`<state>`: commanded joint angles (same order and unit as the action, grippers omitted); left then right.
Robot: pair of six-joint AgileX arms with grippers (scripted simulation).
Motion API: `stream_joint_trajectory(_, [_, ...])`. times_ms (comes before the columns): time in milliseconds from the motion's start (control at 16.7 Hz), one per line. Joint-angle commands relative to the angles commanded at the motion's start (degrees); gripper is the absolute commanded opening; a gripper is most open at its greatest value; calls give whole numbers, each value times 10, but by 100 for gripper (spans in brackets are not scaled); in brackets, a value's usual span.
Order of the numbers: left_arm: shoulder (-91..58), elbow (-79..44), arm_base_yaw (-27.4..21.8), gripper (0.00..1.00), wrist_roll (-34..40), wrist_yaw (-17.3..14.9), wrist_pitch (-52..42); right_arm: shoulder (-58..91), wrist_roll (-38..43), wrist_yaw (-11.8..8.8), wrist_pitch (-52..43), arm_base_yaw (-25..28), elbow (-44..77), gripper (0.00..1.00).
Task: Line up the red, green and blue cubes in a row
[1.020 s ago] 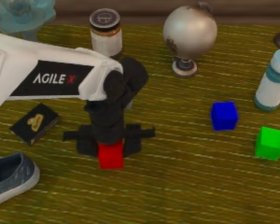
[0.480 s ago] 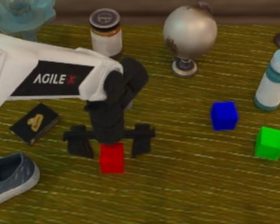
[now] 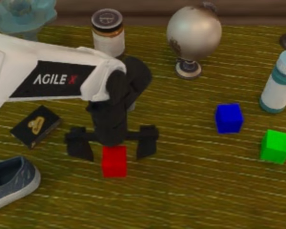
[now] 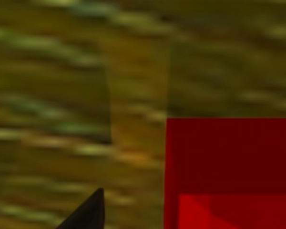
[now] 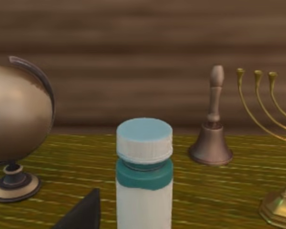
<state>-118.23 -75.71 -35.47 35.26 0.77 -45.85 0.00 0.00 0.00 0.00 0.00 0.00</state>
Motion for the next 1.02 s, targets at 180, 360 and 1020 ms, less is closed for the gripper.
stream_joint_trajectory(180, [23,-31,4,100,2,1,-57,0,0,0,0,0,0,100])
stream_joint_trajectory(360, [50,-63,8,100,4,0,-119,0,0,0,0,0,0,100])
stream_joint_trajectory(1020, [146,6,47,100,-3,4,-78,80,-59,-1,-51,10,71,100])
